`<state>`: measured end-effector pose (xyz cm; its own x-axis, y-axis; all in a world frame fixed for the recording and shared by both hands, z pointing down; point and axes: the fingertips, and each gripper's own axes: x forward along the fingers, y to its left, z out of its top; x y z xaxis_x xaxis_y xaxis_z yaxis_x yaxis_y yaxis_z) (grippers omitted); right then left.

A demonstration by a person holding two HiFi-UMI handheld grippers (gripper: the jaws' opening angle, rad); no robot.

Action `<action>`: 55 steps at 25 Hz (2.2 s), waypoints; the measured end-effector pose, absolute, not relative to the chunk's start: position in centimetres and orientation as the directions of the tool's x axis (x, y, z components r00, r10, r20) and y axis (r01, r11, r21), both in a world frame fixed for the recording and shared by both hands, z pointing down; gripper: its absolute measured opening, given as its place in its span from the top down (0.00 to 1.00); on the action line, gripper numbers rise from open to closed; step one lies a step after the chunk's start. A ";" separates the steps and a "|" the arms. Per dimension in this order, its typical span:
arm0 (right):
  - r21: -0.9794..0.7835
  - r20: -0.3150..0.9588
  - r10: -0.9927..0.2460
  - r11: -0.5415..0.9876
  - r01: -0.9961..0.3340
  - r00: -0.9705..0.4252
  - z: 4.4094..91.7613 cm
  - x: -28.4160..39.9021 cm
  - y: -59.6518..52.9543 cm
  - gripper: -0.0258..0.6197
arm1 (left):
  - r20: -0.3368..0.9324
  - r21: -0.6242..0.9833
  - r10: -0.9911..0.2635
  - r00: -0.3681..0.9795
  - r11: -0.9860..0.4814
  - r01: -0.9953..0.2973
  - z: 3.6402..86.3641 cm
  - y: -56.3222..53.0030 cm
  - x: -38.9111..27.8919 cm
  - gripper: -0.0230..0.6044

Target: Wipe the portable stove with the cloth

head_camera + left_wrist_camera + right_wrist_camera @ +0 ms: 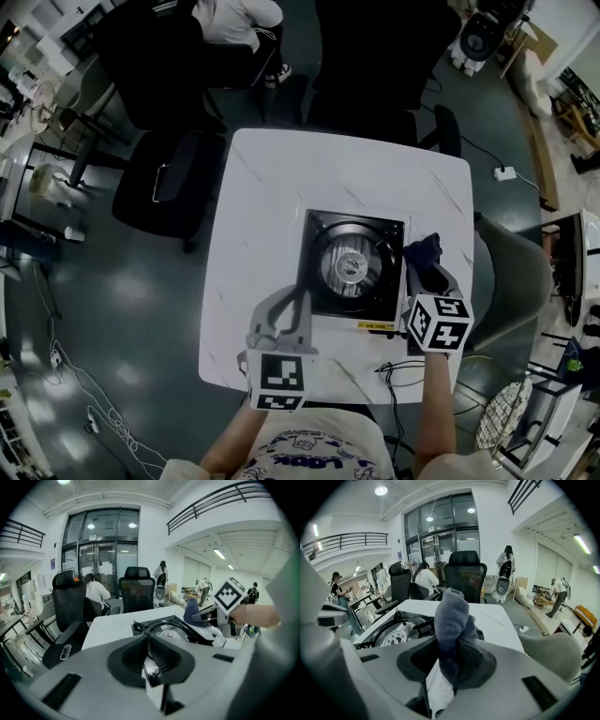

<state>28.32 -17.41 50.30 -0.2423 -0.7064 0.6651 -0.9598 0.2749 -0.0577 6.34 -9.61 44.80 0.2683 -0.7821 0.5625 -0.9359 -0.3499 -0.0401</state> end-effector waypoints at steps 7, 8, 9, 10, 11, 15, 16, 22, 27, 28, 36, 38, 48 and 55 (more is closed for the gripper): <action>-0.058 0.676 -0.701 0.257 -0.965 -0.228 50.6 28.0 -15.0 0.79 | 0.559 -0.029 -0.774 0.298 -0.378 -0.925 44.9 -8.4 6.0 0.91; -0.059 0.678 -0.700 0.254 -0.966 -0.225 50.6 28.0 -14.6 0.79 | 0.559 -0.028 -0.772 0.303 -0.383 -0.923 44.9 -8.2 6.0 0.91; -0.058 0.680 -0.698 0.251 -0.966 -0.222 50.6 28.0 -14.2 0.79 | 0.559 -0.028 -0.770 0.307 -0.388 -0.921 44.9 -8.0 6.0 0.91; -0.057 0.683 -0.697 0.248 -0.967 -0.219 50.6 28.0 -13.9 0.79 | 0.558 -0.027 -0.769 0.311 -0.392 -0.920 44.9 -8.0 6.0 0.91; -0.057 0.685 -0.695 0.245 -0.968 -0.216 50.6 28.1 -13.7 0.79 | 0.557 -0.026 -0.769 0.315 -0.395 -0.918 44.8 -7.9 6.1 0.91; -0.054 0.693 -0.692 0.231 -0.971 -0.204 50.6 28.1 -12.7 0.79 | 0.551 -0.023 -0.766 0.331 -0.411 -0.912 44.5 -7.9 6.0 0.91; -0.054 0.694 -0.691 0.228 -0.972 -0.201 50.6 28.1 -12.4 0.79 | 0.550 -0.023 -0.765 0.335 -0.415 -0.910 44.4 -7.8 6.0 0.91; -0.050 0.704 -0.687 0.205 -0.977 -0.180 50.7 28.0 -10.4 0.79 | 0.543 -0.020 -0.759 0.360 -0.441 -0.898 44.3 -7.2 5.9 0.91; -0.052 0.712 -0.684 0.174 -0.983 -0.159 50.7 28.1 -8.7 0.79 | 0.539 -0.017 -0.753 0.378 -0.458 -0.889 44.1 -6.8 5.9 0.91; -0.052 0.714 -0.683 0.167 -0.985 -0.154 50.6 28.2 -8.3 0.79 | 0.538 -0.016 -0.752 0.381 -0.461 -0.887 44.0 -6.7 5.9 0.91; -0.053 0.729 -0.673 0.127 -0.991 -0.125 50.8 28.5 -5.9 0.79 | 0.531 -0.011 -0.745 0.404 -0.483 -0.875 43.8 -6.7 5.9 0.91; -0.048 0.733 -0.670 0.124 -0.991 -0.119 50.8 28.6 -5.3 0.79 | 0.530 -0.008 -0.741 0.411 -0.489 -0.872 43.8 -6.5 6.0 0.91; -0.009 0.743 -0.661 0.141 -0.990 -0.101 50.8 28.8 -2.8 0.79 | 0.547 0.013 -0.726 0.416 -0.490 -0.872 44.5 -5.4 5.5 0.91; 0.151 0.755 -0.651 0.294 -0.944 -0.082 51.3 27.3 -1.8 0.79 | 0.553 0.012 -0.727 0.407 -0.481 -0.877 44.7 -5.0 4.9 0.91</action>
<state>27.33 -1.75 51.27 -0.0821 -0.6511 0.7545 -0.9437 0.2942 0.1512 4.91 -5.01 44.68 0.4068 -0.7273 0.5528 -0.8767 -0.4810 0.0123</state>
